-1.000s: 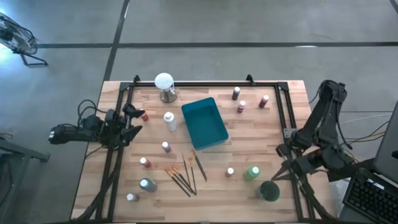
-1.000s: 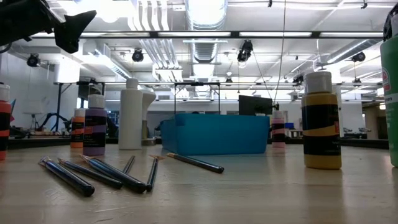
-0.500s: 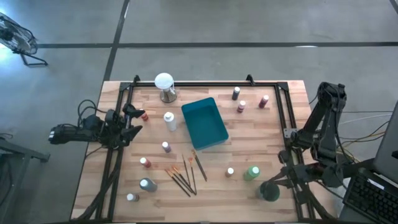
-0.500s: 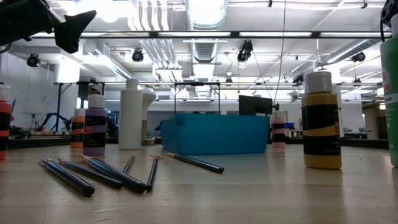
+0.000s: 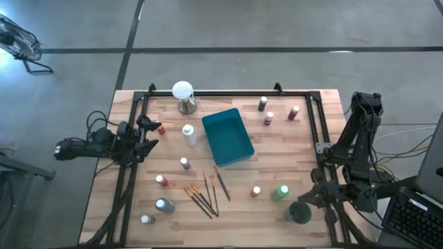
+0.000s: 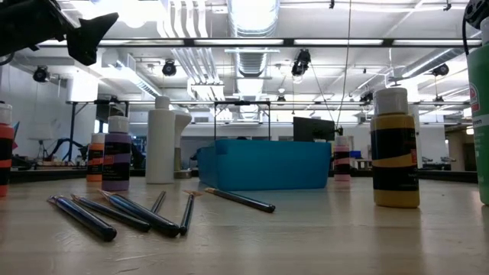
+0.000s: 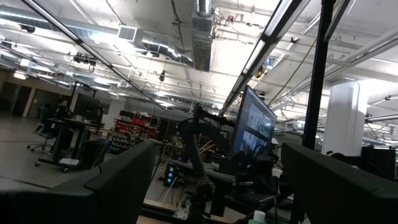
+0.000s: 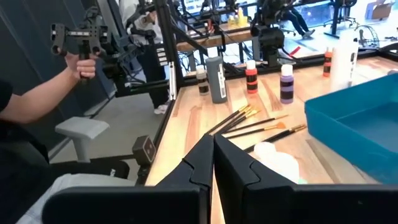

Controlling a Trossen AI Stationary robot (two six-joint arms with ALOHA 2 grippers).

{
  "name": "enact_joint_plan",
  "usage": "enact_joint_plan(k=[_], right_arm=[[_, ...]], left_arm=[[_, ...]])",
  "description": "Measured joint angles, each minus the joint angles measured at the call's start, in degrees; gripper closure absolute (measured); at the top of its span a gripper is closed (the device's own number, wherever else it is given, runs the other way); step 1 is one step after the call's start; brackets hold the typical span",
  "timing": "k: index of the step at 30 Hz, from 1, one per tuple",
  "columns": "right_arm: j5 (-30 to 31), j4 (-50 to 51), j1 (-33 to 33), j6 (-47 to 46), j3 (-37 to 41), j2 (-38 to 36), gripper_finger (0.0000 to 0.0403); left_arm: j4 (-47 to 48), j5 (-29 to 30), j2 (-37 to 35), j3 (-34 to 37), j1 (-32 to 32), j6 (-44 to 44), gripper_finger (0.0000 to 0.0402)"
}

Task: Pick & Place Paint Supplies
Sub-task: Put the gold paintbrush into the green cup

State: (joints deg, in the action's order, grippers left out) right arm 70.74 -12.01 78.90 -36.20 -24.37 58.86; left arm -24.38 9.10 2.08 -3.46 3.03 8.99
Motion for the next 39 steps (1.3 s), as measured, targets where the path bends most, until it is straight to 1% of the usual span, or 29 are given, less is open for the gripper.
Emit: enact_joint_plan(k=[6,15,22,29,37,39], right_arm=[[0.28,-5.71,-0.01,-0.24,2.24,4.64,0.0395],[1.08,-15.67,0.59,-0.31,5.12,11.87,0.0395],[1.22,-16.27,0.75,-0.68,5.19,14.42,0.0395],[1.02,-16.04,1.13,-4.28,5.76,15.68,0.0395],[0.87,-16.10,1.13,-4.32,5.49,15.27,0.0395],[0.00,-16.15,1.13,-4.35,5.32,14.84,0.0395]], left_arm=[[0.00,0.03,0.00,0.00,0.03,0.00,0.0046],[-0.04,2.15,-0.01,0.00,0.02,0.00,0.0046],[-0.20,2.36,-0.01,0.00,0.02,0.15,0.0046],[-0.22,2.37,-0.01,0.00,0.02,0.22,0.0046],[-0.20,2.38,-0.01,0.00,0.02,0.22,0.0046],[-0.17,2.36,-0.01,0.00,0.02,0.22,0.0046]])
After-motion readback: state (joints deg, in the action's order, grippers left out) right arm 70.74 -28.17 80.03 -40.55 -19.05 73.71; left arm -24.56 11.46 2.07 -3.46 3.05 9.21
